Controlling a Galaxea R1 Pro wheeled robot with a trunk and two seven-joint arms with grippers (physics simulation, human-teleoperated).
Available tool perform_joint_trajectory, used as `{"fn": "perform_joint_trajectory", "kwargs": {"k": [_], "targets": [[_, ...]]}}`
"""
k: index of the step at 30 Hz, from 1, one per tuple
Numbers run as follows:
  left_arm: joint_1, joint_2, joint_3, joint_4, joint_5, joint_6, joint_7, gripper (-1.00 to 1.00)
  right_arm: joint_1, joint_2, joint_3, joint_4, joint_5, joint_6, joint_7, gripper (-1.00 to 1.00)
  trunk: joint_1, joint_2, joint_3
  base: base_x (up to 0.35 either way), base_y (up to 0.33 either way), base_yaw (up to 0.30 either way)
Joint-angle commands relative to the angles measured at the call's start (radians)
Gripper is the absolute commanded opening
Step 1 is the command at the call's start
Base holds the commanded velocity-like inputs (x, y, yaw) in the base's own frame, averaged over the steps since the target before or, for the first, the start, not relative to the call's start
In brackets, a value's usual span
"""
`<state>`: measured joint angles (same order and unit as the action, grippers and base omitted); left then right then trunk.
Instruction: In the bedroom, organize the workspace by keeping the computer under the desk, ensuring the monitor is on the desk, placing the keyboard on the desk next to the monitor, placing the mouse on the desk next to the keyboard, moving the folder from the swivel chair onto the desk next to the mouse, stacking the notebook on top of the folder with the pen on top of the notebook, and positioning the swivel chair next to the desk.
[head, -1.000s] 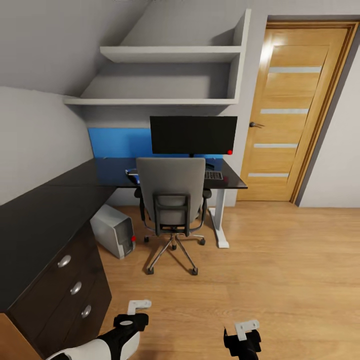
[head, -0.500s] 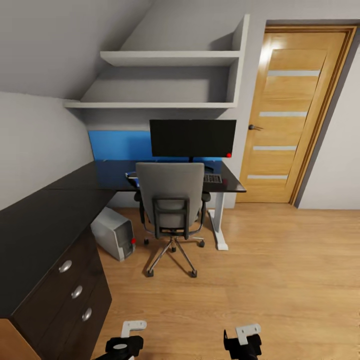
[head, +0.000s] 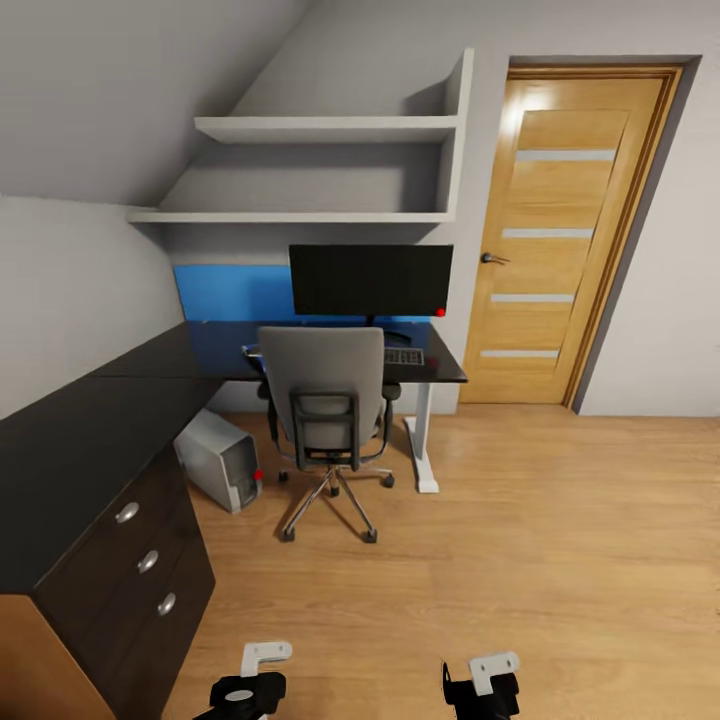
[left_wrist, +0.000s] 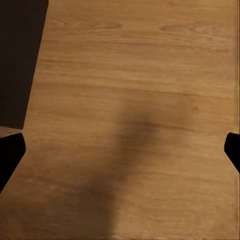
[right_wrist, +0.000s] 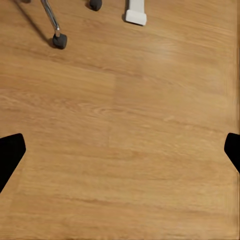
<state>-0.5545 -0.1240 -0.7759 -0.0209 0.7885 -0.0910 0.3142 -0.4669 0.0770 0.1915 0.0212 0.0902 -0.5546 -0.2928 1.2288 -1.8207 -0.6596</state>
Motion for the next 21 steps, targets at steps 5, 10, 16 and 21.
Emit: {"fn": "perform_joint_trajectory", "kwargs": {"k": [5, 10, 16, 21], "targets": [[0.008, 0.0, -0.008, 0.0, 0.01, -0.003, 0.003, 1.0, -0.001, 0.0, 0.003, 0.002, 0.009, -0.001, -0.009, 1.0, -0.02, 0.035, 0.015, -0.239, -0.211, 0.0], [0.012, 0.0, -0.008, 0.0, 0.011, -0.003, 0.003, 1.0, -0.001, 0.001, 0.003, 0.002, 0.008, -0.001, -0.008, 1.0, -0.039, 0.07, 0.03, -0.239, -0.211, 0.0], [0.012, 0.001, -0.008, 0.0, 0.011, -0.002, 0.003, 1.0, -0.001, 0.002, 0.004, 0.001, 0.007, -0.001, -0.009, 1.0, -0.062, 0.112, 0.049, -0.239, -0.212, 0.0], [0.012, 0.001, -0.008, 0.001, 0.011, -0.001, 0.002, 1.0, -0.001, 0.003, 0.004, 0.0, 0.006, -0.001, -0.008, 1.0, -0.081, 0.147, 0.065, -0.239, -0.219, 0.0]]}}
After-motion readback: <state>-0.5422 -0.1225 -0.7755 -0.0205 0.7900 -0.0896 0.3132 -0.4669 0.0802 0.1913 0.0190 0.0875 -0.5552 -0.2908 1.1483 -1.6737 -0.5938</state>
